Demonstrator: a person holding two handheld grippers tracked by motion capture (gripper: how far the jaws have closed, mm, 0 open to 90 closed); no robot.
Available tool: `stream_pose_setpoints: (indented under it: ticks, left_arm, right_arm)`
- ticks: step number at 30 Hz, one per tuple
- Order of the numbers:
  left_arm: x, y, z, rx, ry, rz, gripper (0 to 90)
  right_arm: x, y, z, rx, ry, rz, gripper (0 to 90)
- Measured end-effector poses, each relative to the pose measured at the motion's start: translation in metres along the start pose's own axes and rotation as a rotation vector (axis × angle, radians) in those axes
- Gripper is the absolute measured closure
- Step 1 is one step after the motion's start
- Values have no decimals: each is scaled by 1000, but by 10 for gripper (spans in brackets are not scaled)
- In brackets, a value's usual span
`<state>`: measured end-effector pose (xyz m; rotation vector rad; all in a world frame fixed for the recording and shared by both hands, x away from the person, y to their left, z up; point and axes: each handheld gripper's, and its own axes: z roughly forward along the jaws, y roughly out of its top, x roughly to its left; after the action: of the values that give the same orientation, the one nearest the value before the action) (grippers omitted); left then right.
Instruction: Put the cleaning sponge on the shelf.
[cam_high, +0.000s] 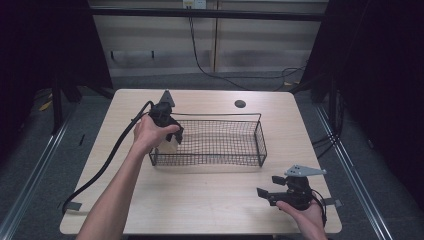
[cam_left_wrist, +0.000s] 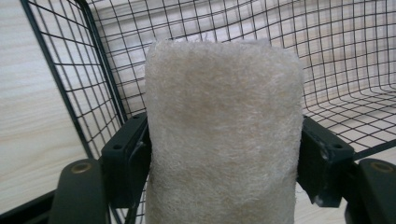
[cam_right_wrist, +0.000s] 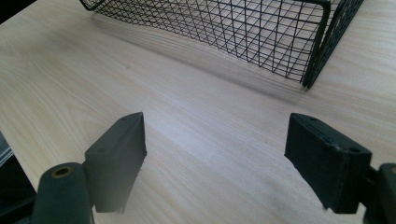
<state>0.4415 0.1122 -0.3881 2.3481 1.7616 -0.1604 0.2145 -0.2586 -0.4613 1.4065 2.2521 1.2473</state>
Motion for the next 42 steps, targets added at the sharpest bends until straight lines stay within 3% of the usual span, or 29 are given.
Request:
stream_pose_setpoints:
  ticks: [7,11,14,16,27,29,35,37,39,42]
  left_arm:
    - [0,2,10,22,25,-20,287]
    - [3,2,14,6,14,-72,287]
    - [8,1,18,22,11,-100,287]
    - [10,0,20,26,40,-99,287]
    - [7,1,29,49,53,-121,286]
    - [7,1,30,28,62,-138,287]
    - [8,1,34,61,73,-136,286]
    - [8,1,36,48,76,-154,286]
    - [9,2,37,59,75,-140,286]
    - [10,2,37,46,72,-156,285]
  right_arm:
    - [0,0,0,-2,0,-1,201]
    - [0,0,0,-1,0,-1,201]
    - [0,0,0,-2,1,-2,202]
    - [0,0,0,-1,1,-2,201]
    - [0,0,0,-2,3,-2,201]
    - [0,0,0,-3,4,-1,201]
    - [0,0,0,-2,4,3,201]
    - [0,0,0,-1,3,2,201]
    - [0,0,0,-1,3,0,201]
    - [0,0,0,-3,4,4,199]
